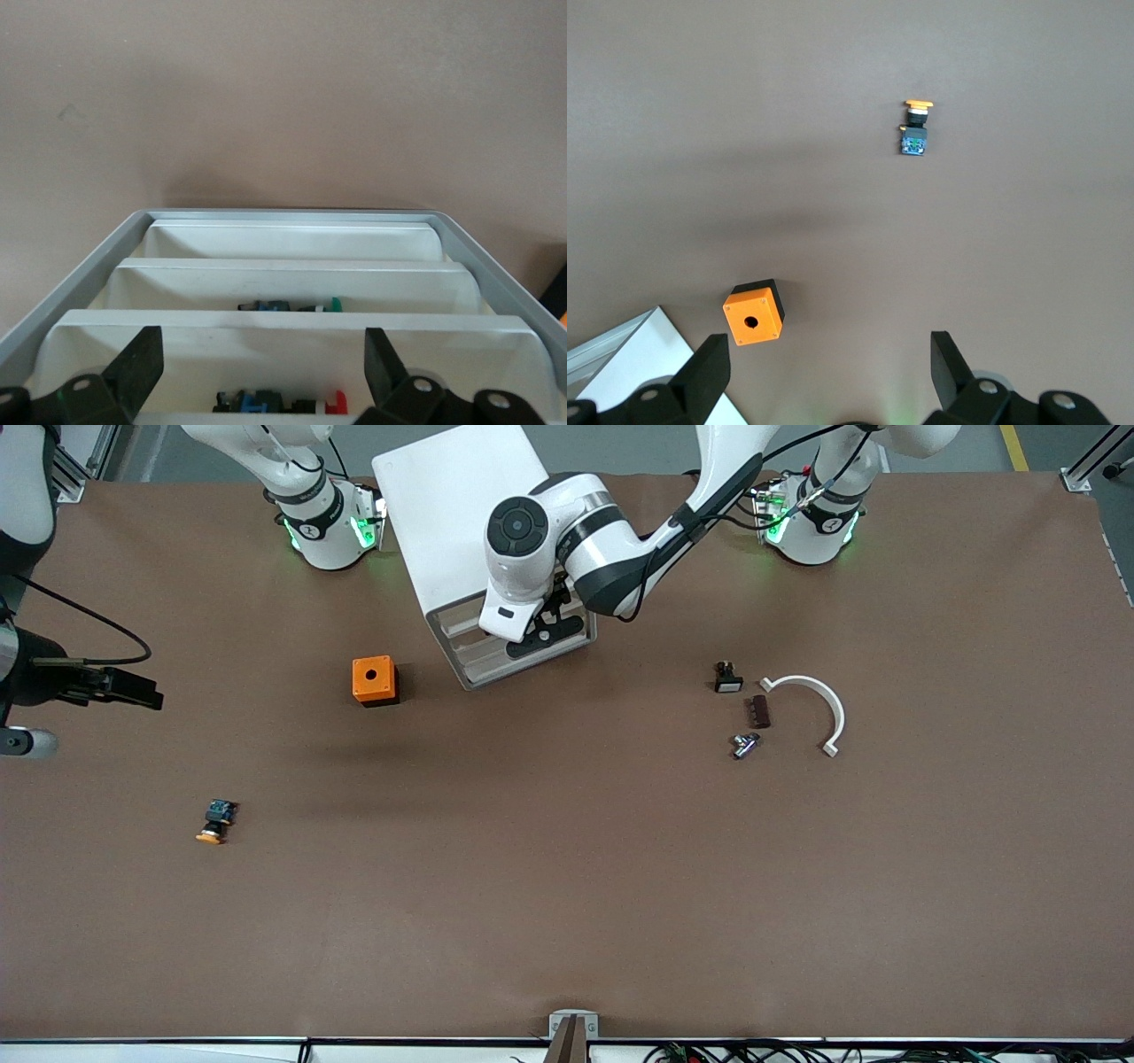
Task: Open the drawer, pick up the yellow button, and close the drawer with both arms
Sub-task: 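Press the drawer fully closed with the left gripper, then withdraw it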
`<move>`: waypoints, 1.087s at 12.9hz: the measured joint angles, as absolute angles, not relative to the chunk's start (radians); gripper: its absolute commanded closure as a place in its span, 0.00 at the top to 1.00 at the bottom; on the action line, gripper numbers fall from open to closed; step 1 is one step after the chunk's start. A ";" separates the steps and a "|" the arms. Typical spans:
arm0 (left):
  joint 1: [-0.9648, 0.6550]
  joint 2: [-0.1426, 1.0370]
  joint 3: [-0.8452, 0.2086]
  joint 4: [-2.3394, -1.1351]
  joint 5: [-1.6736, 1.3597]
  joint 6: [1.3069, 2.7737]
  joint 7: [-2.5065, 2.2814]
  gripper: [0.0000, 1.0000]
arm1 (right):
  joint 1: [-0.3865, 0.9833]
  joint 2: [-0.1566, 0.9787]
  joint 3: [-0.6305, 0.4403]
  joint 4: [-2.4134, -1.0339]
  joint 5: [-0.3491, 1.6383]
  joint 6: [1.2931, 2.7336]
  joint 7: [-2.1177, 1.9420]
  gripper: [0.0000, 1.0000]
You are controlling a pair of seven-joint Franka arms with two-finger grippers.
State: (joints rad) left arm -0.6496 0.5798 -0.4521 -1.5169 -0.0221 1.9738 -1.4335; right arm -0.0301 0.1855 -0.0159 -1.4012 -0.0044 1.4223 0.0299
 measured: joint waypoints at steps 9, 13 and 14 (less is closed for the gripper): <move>-0.625 0.577 -0.470 -1.515 -0.050 1.918 -1.445 1.00 | -0.080 0.165 -0.019 -1.300 0.001 1.319 0.039 1.00; -0.623 0.577 -0.470 -1.515 -0.088 1.886 -1.445 1.00 | -0.088 0.067 -0.019 -1.356 0.003 1.300 0.039 1.00; -0.621 0.577 -0.470 -1.515 -0.089 1.876 -1.445 1.00 | -0.088 0.046 -0.019 -1.386 0.004 1.313 0.039 1.00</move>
